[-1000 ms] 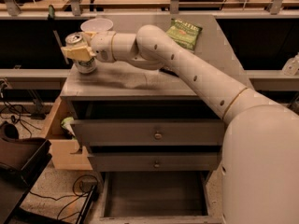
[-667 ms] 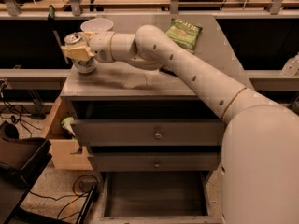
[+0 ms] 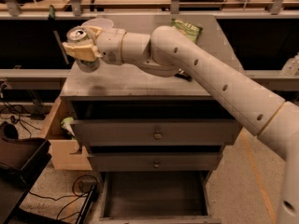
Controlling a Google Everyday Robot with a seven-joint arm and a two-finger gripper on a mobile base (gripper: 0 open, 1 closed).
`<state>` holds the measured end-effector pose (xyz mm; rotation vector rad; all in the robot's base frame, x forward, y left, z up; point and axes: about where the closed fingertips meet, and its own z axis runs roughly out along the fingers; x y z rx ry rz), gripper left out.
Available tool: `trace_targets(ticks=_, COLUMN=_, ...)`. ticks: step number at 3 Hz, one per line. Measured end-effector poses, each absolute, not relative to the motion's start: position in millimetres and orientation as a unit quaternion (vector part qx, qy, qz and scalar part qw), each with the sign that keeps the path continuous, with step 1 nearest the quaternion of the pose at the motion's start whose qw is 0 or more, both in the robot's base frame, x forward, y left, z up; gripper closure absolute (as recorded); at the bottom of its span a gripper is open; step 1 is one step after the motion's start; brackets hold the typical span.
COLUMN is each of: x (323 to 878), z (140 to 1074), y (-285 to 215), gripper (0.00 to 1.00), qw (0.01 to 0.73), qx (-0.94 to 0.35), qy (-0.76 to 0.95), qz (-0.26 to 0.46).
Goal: Place 7up can into bottom drawer
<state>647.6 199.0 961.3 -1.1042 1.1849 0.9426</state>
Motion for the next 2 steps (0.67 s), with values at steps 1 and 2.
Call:
trace_targets(ticks=1, x=569, z=987, y=190, gripper=1.0, qw=0.603, qx=-0.489, qy=0.478, qz=0.411)
trace_targets(ticks=2, x=467, z=996, y=197, gripper=1.0, qw=0.589, qx=-0.522, qy=0.444, qz=0.428)
